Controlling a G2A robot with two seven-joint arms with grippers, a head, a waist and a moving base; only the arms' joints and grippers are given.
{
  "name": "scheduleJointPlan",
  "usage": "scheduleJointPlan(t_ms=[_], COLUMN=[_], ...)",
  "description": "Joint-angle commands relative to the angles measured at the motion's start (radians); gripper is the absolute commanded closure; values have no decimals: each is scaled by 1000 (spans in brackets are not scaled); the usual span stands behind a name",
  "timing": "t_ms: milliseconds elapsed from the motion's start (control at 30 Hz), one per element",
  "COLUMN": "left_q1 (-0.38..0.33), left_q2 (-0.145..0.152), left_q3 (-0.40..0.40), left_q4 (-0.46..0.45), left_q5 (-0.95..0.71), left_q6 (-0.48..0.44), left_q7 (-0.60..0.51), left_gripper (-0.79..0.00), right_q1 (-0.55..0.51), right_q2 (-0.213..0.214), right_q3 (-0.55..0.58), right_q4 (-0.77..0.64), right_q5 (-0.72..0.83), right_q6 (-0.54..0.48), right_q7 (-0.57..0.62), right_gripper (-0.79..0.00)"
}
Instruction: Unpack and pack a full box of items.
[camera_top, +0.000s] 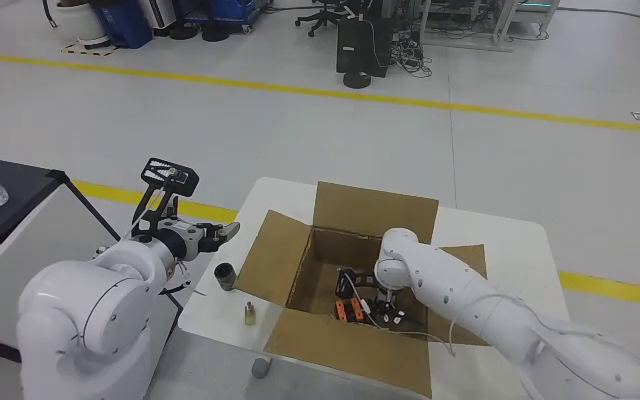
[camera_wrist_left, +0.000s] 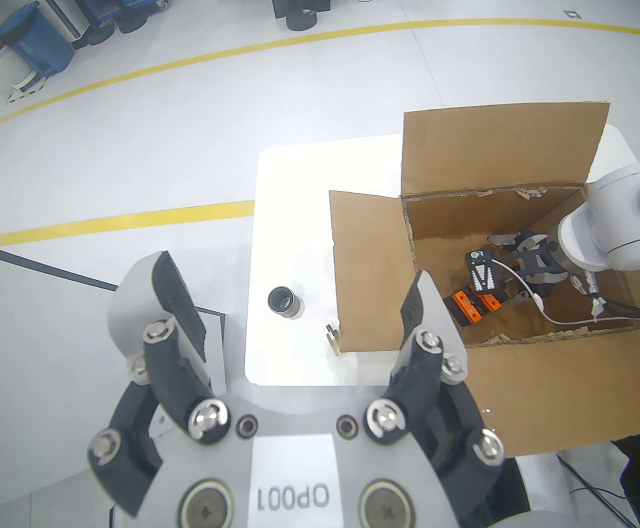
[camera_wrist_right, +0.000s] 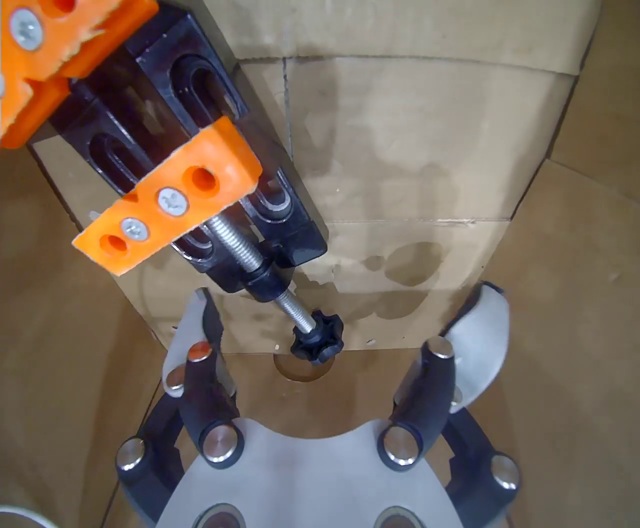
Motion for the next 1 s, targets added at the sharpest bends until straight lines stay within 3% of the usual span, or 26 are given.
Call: scheduleJointPlan(t_ms=[0, 467, 967], left_q1=[0, 0, 0], left_q2=[0, 0, 0], left_q3=[0, 0, 0], left_q4=[0, 0, 0], left_q5=[0, 0, 0], left_q6=[0, 0, 0], left_q7=[0, 0, 0], left_gripper=[-785, -785, -785], right_q1=[-3, -6, 43], right_q2=[-8, -25, 59], right_q3=[0, 0, 0], right_q4=[10, 10, -132], right_q5=[-12, -25, 130], right_q6=[-6, -38, -32], right_q7=[-6, -38, -33], right_gripper=[0, 0, 0])
